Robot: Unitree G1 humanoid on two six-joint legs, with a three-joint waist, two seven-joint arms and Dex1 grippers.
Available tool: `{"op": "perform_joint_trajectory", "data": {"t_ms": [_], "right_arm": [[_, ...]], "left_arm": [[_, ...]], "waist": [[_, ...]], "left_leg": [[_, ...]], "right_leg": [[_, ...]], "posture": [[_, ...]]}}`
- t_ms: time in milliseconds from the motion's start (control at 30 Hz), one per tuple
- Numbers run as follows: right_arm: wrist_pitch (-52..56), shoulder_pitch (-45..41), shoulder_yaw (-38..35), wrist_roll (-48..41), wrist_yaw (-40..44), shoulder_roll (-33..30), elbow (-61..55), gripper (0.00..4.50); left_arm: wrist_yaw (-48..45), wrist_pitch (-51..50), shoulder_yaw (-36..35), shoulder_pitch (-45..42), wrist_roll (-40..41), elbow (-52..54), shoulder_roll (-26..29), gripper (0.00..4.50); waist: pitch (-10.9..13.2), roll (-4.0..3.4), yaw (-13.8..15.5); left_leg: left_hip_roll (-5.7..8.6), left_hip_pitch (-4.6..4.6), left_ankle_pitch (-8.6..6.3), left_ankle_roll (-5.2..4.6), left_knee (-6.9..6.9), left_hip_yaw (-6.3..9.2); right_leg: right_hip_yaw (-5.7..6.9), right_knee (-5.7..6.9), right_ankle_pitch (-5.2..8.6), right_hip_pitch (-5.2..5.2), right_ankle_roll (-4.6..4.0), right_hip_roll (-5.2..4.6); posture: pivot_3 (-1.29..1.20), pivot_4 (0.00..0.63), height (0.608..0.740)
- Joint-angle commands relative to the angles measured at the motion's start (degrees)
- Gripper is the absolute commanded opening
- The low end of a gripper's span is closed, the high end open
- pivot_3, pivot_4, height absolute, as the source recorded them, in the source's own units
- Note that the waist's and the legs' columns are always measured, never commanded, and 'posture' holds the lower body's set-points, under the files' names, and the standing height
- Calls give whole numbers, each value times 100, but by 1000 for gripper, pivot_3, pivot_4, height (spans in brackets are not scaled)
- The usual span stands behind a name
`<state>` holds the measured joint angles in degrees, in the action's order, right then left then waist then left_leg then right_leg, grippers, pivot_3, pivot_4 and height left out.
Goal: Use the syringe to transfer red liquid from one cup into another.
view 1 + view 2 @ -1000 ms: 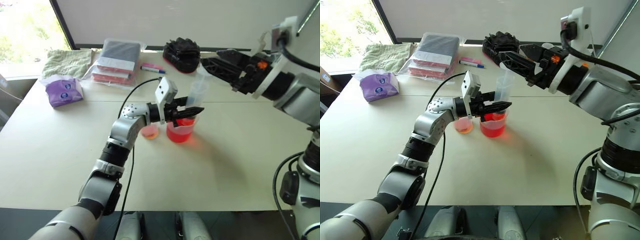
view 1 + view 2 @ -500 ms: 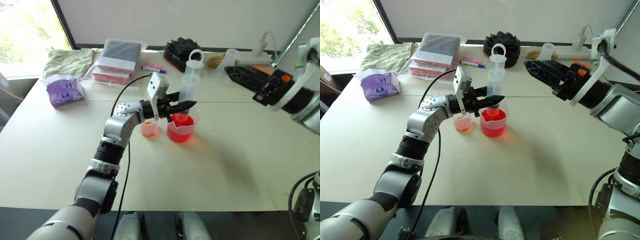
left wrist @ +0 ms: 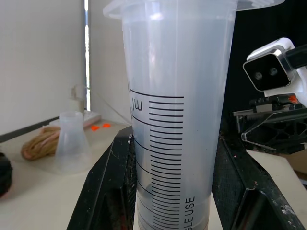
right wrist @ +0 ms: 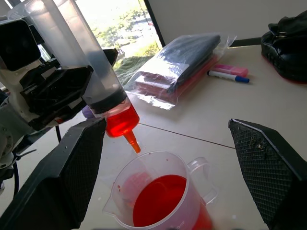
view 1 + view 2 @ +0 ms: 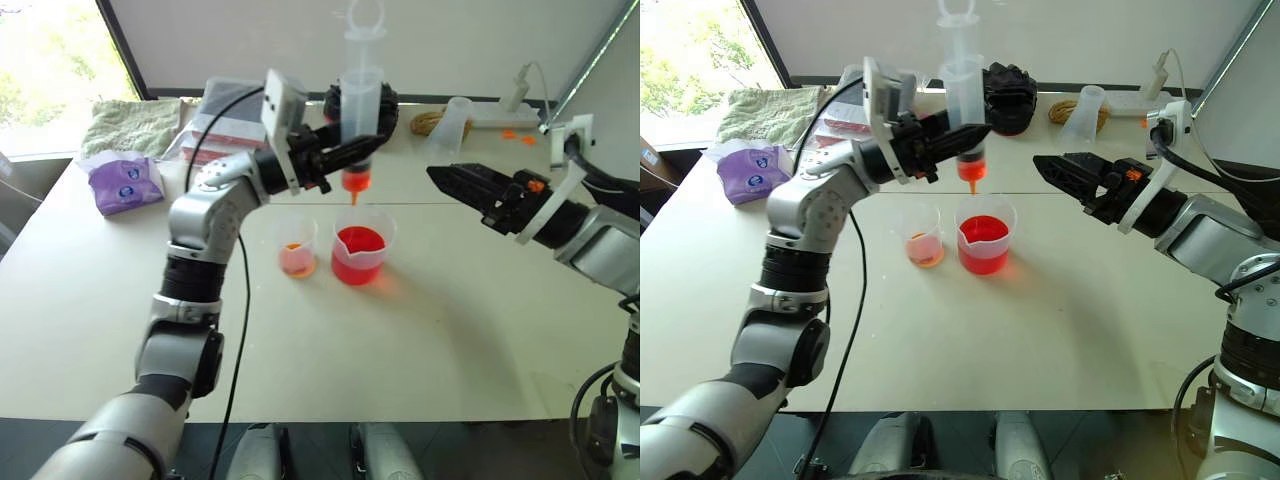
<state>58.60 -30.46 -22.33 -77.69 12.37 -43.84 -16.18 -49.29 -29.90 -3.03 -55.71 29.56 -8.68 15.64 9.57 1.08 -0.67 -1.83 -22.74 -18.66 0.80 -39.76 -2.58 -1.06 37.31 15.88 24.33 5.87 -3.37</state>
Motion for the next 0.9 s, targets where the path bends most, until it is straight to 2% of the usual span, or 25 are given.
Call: {"op": "perform_joint_trajectory", "data": {"t_ms": [33,200,367,633,900], "right_arm": [[-105,-324,118,-52,48,59,-160,4230],[-99,-733,507,167,317,145,69,4230],[-54,-1161,721,295,540,232,216,4230],[42,-1561,831,294,522,349,218,4230],[164,-1782,777,197,476,243,96,4230]], "left_arm": [[-44,-104,-336,-189,250,284,345,1529],[-159,-813,-686,17,811,573,925,1529],[-344,-1002,-604,496,863,946,1377,1529],[-478,-375,-356,1097,453,922,1410,1529],[-381,801,-91,1444,-139,503,962,1529]], "waist": [[0,0,2],[0,0,0],[0,-1,4],[0,0,7],[0,0,9]], "left_leg": [[0,0,0,0,0,0],[-1,-1,0,0,-1,1],[-2,0,0,1,0,2],[1,-3,1,2,-3,0],[1,-2,1,2,-3,-3]], "right_leg": [[0,0,0,0,0,0],[0,0,0,0,0,-2],[1,0,0,0,0,-6],[2,0,0,0,0,-13],[2,0,0,0,0,-15]], "posture": [[0,150,740],[0,150,740],[0,150,740],[0,150,740],[0,150,740]]}}
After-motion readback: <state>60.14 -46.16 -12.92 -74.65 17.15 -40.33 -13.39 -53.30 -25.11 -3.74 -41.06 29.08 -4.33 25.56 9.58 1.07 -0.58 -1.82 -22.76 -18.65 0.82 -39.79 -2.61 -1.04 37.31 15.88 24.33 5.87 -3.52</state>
